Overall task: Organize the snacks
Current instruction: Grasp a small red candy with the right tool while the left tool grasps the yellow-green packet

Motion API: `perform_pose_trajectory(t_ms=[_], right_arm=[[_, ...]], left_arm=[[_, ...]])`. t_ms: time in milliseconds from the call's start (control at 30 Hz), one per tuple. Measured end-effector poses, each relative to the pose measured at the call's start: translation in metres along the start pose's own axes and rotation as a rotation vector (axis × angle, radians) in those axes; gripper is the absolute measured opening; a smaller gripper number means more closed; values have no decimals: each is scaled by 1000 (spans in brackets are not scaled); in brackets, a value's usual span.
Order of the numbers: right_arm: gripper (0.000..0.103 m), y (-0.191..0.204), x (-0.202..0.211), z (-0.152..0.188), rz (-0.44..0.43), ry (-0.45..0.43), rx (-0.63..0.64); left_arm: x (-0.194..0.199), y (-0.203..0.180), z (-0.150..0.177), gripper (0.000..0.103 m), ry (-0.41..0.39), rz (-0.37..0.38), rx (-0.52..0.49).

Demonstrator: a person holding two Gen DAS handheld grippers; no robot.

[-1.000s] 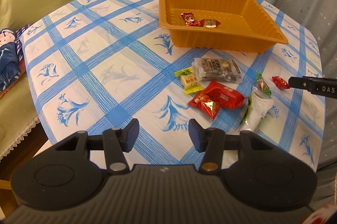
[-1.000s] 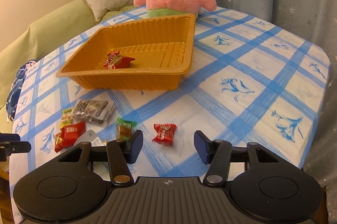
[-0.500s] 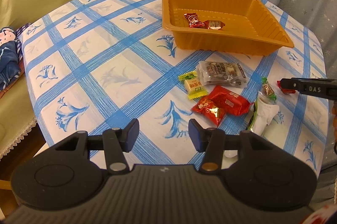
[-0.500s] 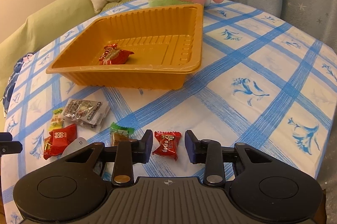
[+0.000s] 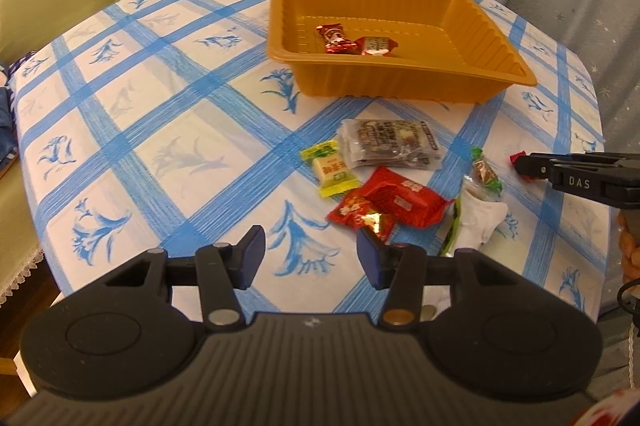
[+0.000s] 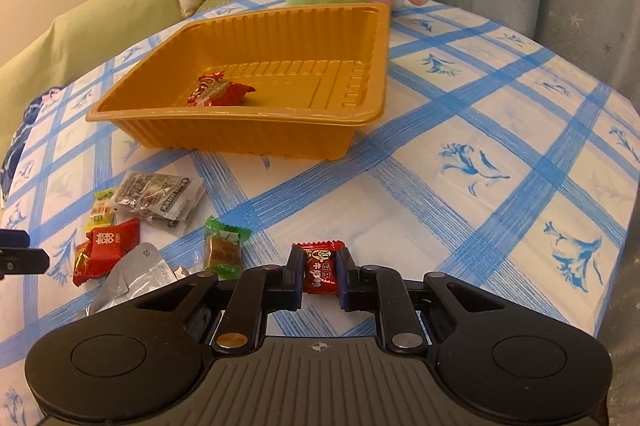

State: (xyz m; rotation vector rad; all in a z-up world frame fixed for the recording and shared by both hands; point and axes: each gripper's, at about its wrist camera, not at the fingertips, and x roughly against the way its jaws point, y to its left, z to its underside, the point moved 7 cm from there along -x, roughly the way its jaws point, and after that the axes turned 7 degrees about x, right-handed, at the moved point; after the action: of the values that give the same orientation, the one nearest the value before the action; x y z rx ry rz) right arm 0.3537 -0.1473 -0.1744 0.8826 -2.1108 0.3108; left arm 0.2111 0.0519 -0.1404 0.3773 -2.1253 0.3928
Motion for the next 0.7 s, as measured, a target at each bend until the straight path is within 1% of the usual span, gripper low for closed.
perform_pose_trajectory(t_ms=[200,300,500,600,700], right_arm=[[17,-7,10,2,6,-10,-31],[17,-11,12,3,16,-13,-42],[17,-21,15,2,39,-18,-74],[17,-26,16,1,44,-22,-88],[17,-29,18,1,51,-26,-101]], left_arm=[[-5,-9,-4,47,-2,17,-16],[-11,-9,-10,41,-4,16,-21],[-24,-10,-27,38,-18,25,-16],[-34,-12,-34,34,-19,23,-21],[-44,-14,-40,34,-21,22,-24]])
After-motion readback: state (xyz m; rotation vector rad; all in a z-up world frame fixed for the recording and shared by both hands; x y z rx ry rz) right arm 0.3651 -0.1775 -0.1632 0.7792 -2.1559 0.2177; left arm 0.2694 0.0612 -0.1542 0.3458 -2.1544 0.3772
